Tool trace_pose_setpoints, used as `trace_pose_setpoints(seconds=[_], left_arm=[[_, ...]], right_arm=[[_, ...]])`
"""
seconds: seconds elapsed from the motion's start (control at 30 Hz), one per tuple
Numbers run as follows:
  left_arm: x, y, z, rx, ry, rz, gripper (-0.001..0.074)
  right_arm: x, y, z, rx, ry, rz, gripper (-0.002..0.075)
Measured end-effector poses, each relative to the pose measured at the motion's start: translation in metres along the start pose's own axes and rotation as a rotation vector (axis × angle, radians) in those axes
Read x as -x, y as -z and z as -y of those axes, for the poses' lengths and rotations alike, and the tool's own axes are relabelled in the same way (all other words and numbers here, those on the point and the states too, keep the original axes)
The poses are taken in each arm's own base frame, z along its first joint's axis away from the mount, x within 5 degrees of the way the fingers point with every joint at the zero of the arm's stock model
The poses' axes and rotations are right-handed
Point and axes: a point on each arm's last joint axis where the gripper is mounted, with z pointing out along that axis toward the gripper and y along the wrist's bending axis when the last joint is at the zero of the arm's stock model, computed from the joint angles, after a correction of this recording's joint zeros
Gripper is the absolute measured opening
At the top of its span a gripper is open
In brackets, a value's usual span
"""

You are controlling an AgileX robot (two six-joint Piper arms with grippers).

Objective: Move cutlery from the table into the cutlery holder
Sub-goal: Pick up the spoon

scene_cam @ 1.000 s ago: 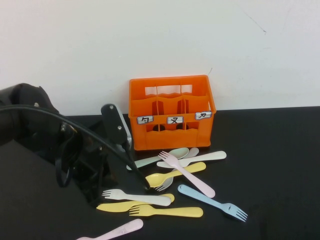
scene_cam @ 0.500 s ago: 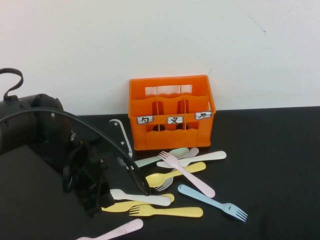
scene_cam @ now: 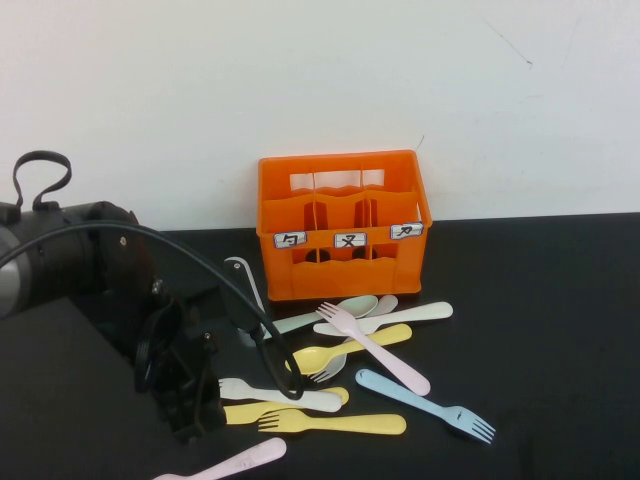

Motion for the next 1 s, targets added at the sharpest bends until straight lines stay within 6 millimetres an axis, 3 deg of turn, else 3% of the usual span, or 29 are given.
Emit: trace_pose_setpoints(seconds=[1.0], left_arm=[[-0.0024,-0.0014,-0.0015,0.009,-0.012,-0.026,0.0304]], right_arm=[[0.0,0.0,0.0,0.0,0.0,0.0,-0.0003]])
